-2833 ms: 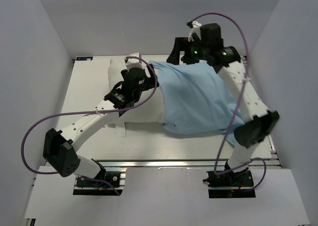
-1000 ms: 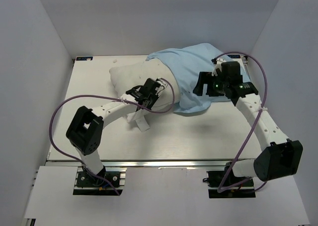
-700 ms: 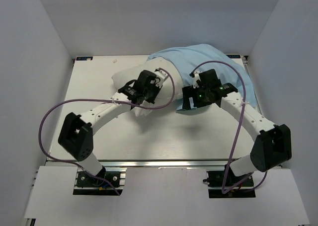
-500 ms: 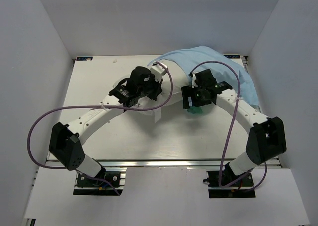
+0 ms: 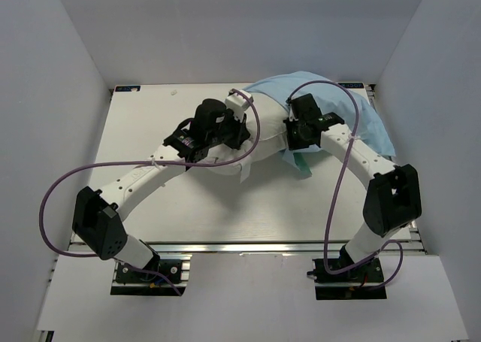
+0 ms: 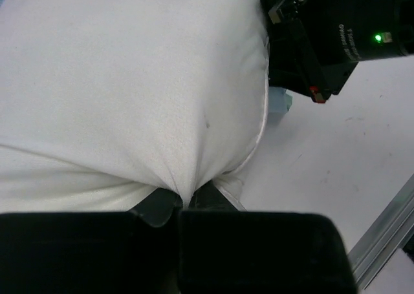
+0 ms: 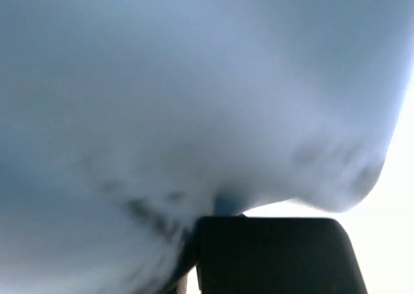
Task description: Put the pillow into the pillowcase
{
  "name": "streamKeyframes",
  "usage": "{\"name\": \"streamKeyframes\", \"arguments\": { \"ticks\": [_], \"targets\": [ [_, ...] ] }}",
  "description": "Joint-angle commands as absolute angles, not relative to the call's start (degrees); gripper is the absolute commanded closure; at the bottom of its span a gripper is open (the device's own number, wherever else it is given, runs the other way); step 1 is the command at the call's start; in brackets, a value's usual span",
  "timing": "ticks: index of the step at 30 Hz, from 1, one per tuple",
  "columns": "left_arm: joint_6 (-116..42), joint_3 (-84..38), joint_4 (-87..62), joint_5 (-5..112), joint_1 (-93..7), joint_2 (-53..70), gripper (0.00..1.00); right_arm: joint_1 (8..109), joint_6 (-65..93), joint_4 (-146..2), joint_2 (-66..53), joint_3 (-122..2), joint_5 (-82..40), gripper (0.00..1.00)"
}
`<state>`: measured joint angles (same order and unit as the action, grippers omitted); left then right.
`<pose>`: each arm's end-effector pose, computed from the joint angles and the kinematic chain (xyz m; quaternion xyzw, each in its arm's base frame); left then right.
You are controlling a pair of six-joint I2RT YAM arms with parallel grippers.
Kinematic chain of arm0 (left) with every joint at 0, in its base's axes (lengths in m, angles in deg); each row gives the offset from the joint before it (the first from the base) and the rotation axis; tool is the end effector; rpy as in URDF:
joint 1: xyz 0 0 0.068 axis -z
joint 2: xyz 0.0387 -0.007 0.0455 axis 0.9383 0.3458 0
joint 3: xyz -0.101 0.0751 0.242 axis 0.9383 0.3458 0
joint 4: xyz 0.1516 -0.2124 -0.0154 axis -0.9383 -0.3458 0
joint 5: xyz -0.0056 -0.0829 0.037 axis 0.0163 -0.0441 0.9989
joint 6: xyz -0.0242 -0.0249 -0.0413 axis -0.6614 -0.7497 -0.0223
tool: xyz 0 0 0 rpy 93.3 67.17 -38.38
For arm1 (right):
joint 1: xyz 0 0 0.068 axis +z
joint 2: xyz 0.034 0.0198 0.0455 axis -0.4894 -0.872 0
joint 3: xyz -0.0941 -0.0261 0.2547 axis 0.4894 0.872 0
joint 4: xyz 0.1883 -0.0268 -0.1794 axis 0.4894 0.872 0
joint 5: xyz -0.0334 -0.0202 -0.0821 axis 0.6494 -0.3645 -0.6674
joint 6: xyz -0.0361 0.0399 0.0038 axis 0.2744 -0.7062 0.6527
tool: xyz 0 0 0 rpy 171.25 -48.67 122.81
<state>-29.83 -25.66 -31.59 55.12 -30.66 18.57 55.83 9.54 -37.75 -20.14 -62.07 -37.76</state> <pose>0.2660 -0.2215 0.3422 0.2806 0.8052 -0.2389 0.4647 0.3258 0.1563 0.2752 -0.1015 0.9380 0.0341 0.3297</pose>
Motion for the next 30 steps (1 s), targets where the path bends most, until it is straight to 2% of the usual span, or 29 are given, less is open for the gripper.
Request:
{"name": "streamKeyframes", "arguments": {
  "ticks": [1, 5, 7, 10, 14, 19, 22, 24, 25, 28, 29, 30],
  "targets": [
    [-34.82, -29.21, -22.5, 55.65, -30.48, 18.26, 1.0, 57.51, 10.77, -34.47, -13.15, -65.97, -29.27, 1.0],
    [-39.57, -28.68, -17.31, 51.34, -29.79, 22.82, 1.0, 62.77, 12.46, -33.83, -4.34, -65.0, -11.77, 1.0],
    [-41.06, -29.47, -17.56, 53.7, -28.12, 26.07, 1.0, 63.75, 13.07, -36.64, 0.3, -63.34, 0.22, 1.0],
    [-44.49, -29.65, -15.82, 55.73, -26.97, 28.45, 1.0, 63.93, 14.13, -40.17, 2.79, -60.17, 8.46, 1.0],
    [-48.01, -29.65, -13.28, 60.03, -25.04, 28.99, 1.0, 63.93, 14.57, -37.72, 0.87, -59.55, 0.32, 1.0],
    [-50.47, -28.07, -12.64, 60.74, -23.98, 28.81, 1.0, 63.93, 15.88, -35.95, -2.65, -57.0, -2.15, 1.0],
    [-51.18, -25.79, -13.87, 60.74, -23.89, 27.58, 1.0, 63.93, 16.24, -36.13, -3.1, -54.98, -7.05, 0.94],
    [-51.0, -23.86, -14.31, 60.83, -23.89, 25.49, 1.0, 63.85, 16.32, -35.34, -3.1, -54.72, -8.91, 0.75],
    [-50.83, -21.67, -16.58, 60.74, -23.89, 24.6, 1.0, 63.85, 16.59, -34.29, -2.57, -54.89, -9.01, 0.53],
    [-49.95, -19.02, -20.8, 60.74, -23.89, 20.73, 1.0, 63.93, 17.64, -33.32, -0.03, -54.98, -7.87, 0.33],
    [-49.69, -18.49, -24.56, 60.66, -23.89, 19.59, 0.91, 63.93, 17.82, -32.79, 0.85, -54.98, -7.78, 0.16],
    [-49.08, -17.88, -26.42, 60.65, -23.89, 18.45, 0.78, 63.93, 18.25, -32.7, 1.99, -55.07, -7.78, 0.12]
  ]
}}
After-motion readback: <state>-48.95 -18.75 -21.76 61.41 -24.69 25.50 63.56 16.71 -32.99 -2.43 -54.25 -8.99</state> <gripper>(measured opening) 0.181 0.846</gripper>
